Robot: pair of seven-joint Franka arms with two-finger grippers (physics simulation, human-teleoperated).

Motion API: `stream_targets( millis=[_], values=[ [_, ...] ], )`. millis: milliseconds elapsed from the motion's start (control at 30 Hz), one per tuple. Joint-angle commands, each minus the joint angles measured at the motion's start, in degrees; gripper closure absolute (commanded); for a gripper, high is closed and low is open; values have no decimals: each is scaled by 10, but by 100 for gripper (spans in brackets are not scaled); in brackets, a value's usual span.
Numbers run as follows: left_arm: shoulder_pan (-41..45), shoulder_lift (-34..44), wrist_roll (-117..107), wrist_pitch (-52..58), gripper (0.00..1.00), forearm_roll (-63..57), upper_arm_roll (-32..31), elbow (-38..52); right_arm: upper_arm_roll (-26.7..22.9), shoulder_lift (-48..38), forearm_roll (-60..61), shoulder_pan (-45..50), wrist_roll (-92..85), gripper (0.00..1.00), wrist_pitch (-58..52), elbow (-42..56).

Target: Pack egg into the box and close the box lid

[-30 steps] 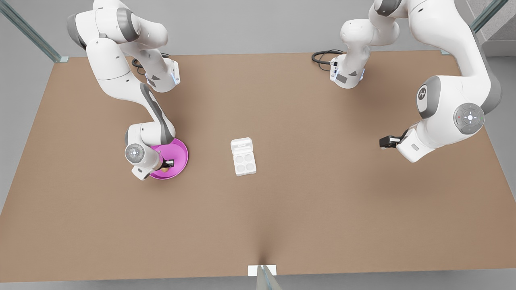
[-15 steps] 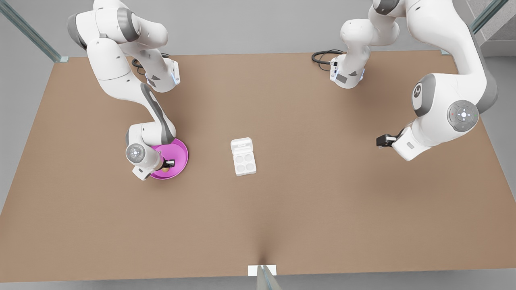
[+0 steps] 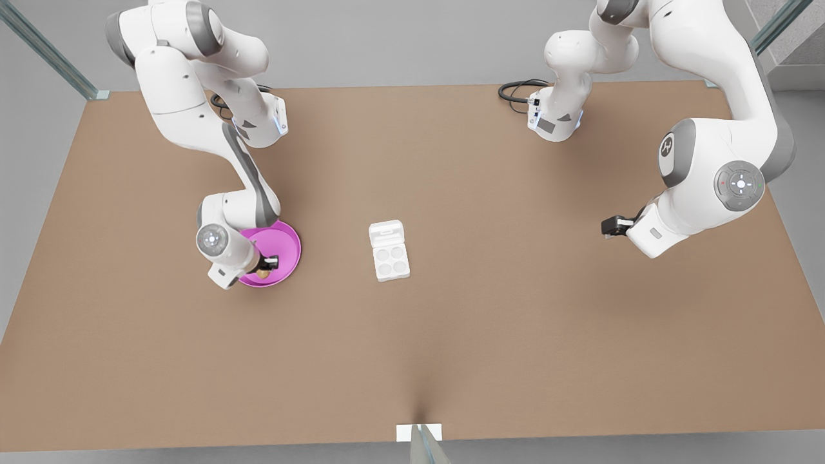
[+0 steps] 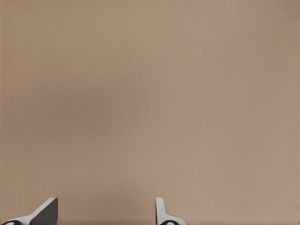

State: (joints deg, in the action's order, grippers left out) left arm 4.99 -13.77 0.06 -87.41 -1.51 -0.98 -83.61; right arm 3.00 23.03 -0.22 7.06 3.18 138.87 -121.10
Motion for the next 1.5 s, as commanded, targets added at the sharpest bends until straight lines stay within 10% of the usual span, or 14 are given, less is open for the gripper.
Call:
stream_targets(
  millis=[0, 300, 767, 800, 833, 900, 933, 967, 1167, 1467],
  values=[
    [0, 1, -1, 0, 0, 0, 0, 0, 22, 3, 7, 3, 17, 45, -25, 24],
    [9, 6, -2, 16, 0, 0, -2, 0, 25, 66, 138, 208, 76, 45, -20, 161],
    [9, 3, -2, 23, 0, 0, -1, -1, 25, 161, 162, 247, 75, 43, 17, 250],
    [9, 3, -2, 23, 0, 0, -2, -1, 25, 160, 162, 247, 75, 38, 17, 250],
    [9, 3, -2, 24, 0, 0, -1, -1, 25, 154, 162, 241, 75, 0, 11, 248],
    [20, 1, -2, 29, 0, 0, -2, 0, 25, 109, 182, 223, 68, 0, -22, 234],
    [54, -2, -5, 45, 52, 0, -1, 0, 25, 83, 194, 219, 65, 0, -41, 220],
    [102, -14, -3, 52, 79, 2, -2, 0, 25, 55, 208, 205, 65, 0, -76, 220],
    [322, -41, -102, 14, 79, 40, -3, -51, -170, -11, 60, 197, -15, 0, -374, 333],
    [424, -66, -253, -179, 79, 73, -3, -176, -81, -88, -8, 55, -24, 0, -386, 326]
  ],
)
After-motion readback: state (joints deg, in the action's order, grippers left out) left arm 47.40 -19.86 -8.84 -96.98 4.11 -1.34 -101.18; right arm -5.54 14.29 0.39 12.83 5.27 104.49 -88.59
